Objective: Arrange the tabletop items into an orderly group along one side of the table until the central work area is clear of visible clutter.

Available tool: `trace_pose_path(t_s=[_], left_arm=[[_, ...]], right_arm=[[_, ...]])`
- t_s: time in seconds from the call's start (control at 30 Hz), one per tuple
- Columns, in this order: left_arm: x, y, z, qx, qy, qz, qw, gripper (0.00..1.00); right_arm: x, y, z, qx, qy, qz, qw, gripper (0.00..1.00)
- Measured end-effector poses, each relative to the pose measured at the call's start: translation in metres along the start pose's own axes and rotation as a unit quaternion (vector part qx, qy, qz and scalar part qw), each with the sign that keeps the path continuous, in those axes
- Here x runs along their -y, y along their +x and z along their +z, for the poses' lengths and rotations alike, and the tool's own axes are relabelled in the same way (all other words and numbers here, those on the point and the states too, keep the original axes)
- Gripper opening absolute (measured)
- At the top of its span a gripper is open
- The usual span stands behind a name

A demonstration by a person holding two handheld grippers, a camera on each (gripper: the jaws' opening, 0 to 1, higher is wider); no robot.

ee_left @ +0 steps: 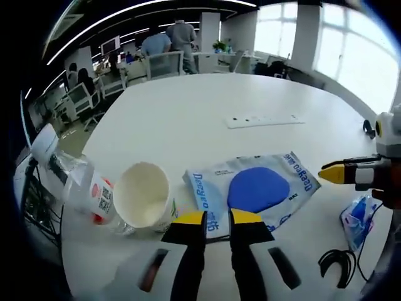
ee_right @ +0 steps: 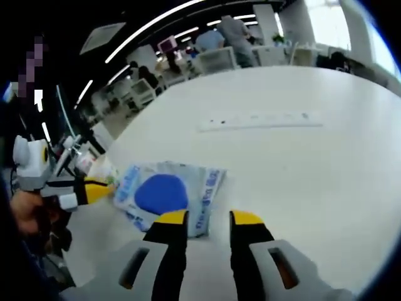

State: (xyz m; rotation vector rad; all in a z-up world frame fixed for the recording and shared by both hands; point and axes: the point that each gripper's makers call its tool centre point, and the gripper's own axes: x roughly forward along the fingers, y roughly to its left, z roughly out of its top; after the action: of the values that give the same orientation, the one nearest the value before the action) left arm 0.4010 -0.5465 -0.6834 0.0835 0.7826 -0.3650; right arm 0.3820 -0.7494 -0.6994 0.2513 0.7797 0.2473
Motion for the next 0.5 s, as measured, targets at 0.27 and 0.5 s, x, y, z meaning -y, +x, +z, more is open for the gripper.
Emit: trace_pose_path(t_s=[0.27,0.5], left_arm=[[0.004,-0.013,-0.016,0.018,-0.013,-0.017,0.9996,0.15],[0.019,-0.019,-0.009,0.053,-0.037,-0.044,0.9969,0.21]], right_arm=[[-0.002,-0.018,-0.011,0.002,-0.017,0.001,0.9999,0.3],[-0.005,-0.027,-0.028,-0.007,-0.023,0.005,0.9997,0.39]])
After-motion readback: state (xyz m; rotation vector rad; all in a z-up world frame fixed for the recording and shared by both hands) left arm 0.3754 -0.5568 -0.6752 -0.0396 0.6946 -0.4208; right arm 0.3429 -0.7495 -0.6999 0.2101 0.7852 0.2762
